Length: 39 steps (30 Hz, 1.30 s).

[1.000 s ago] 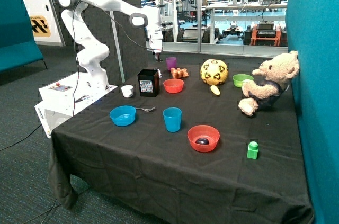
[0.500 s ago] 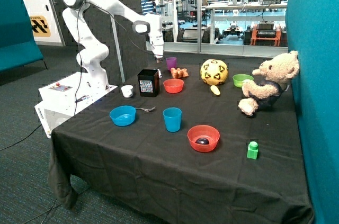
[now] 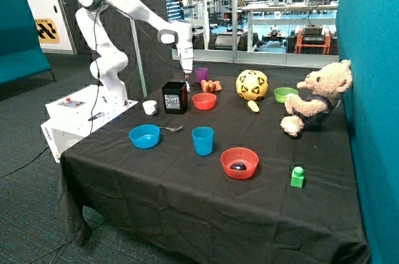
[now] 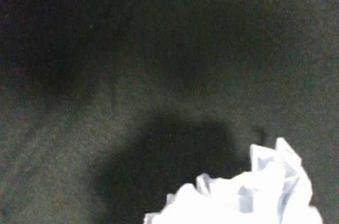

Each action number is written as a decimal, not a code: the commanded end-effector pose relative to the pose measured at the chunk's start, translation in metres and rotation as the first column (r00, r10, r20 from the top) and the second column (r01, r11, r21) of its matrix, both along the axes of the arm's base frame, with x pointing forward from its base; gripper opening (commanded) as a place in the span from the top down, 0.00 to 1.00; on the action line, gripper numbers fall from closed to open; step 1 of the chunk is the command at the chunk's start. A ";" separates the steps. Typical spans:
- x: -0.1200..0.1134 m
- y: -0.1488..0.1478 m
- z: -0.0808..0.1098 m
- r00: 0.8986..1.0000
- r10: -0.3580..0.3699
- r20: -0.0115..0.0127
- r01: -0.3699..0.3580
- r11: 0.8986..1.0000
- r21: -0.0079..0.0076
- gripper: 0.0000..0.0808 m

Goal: Throw away the rubbish paper

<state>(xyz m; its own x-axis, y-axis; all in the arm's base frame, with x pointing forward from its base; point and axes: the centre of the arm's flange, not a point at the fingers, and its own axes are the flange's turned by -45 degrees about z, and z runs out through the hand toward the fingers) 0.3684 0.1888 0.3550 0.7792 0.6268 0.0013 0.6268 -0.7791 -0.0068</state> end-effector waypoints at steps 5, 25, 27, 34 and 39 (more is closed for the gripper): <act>-0.002 0.004 -0.032 0.998 -0.055 0.003 0.056 0.998 -0.006 0.00; -0.019 -0.008 -0.044 0.999 -0.054 0.003 0.054 0.999 -0.006 0.00; -0.019 -0.009 -0.043 0.998 -0.055 0.003 0.055 0.998 -0.006 0.00; -0.017 -0.010 -0.041 0.999 -0.050 0.003 0.050 0.999 -0.006 0.00; -0.016 -0.010 -0.043 0.999 -0.050 0.003 0.050 0.999 -0.006 0.00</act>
<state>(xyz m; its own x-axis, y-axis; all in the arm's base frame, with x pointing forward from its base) 0.3543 0.1829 0.3115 0.8111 0.5849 -0.0042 0.5849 -0.8111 0.0038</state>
